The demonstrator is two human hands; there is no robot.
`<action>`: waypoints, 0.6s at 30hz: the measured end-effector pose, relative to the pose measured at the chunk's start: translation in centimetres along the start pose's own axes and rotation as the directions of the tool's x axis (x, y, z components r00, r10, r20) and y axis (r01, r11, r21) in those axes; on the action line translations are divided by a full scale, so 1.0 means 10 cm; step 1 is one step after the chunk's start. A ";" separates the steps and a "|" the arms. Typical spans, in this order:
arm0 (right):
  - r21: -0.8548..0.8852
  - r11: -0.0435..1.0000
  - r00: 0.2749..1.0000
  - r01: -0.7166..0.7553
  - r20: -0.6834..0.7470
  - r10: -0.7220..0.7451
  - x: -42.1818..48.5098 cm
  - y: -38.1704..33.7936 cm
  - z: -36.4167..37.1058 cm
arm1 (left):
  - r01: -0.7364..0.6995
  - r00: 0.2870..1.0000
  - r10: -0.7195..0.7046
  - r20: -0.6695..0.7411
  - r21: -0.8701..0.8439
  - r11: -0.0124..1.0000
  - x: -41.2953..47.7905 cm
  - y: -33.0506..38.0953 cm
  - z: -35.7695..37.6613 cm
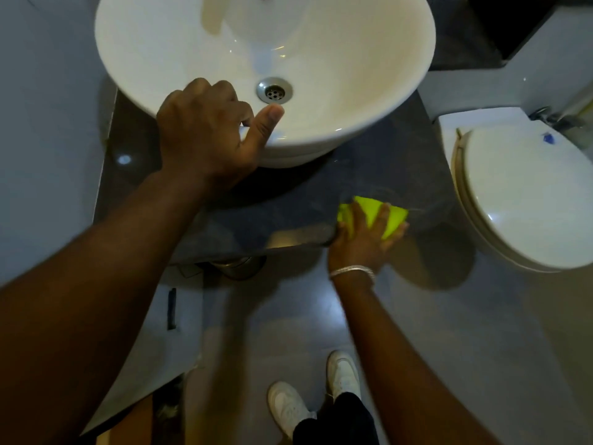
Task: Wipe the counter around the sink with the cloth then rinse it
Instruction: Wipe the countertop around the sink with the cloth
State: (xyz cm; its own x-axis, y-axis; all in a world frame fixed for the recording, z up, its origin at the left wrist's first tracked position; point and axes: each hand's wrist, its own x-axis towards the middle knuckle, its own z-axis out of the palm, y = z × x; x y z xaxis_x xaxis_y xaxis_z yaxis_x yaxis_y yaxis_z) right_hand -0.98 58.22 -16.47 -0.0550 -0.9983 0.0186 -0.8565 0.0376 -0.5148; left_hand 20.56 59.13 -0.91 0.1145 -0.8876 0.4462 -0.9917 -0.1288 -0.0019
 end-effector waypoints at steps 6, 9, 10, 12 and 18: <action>-0.064 0.874 0.862 0.481 0.213 -0.459 -1.02 -0.87 0.51 | 0.040 0.999 -0.039 -0.033 0.030 0.999 -0.03 0.01 -0.02; 0.049 0.763 0.719 0.644 0.301 -0.626 -1.02 -0.89 0.47 | 0.014 1.000 -0.013 -0.012 0.020 1.000 -0.02 0.02 -0.03; 0.065 0.689 0.644 0.722 0.301 -0.704 -0.93 -0.82 0.46 | 0.015 1.000 -0.015 -0.014 0.019 1.000 -0.02 0.01 -0.03; 0.050 0.517 0.481 0.855 0.301 -0.824 -0.72 -0.59 0.40 | 0.017 1.000 -0.017 -0.019 0.006 1.000 -0.01 0.01 -0.03; 0.043 0.644 0.617 0.764 0.241 -0.749 0.04 -0.10 -0.21 | 0.074 0.997 -0.073 0.014 -0.020 0.997 -0.01 0.02 0.00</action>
State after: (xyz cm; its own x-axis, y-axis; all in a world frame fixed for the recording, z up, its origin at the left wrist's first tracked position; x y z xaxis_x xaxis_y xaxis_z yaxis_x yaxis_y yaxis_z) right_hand -1.20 57.83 -14.15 0.7312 -0.6551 0.1901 -0.5713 -0.7404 -0.3543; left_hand 20.40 59.15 -0.95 0.1876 -0.8818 0.4328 -0.9816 -0.1847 0.0491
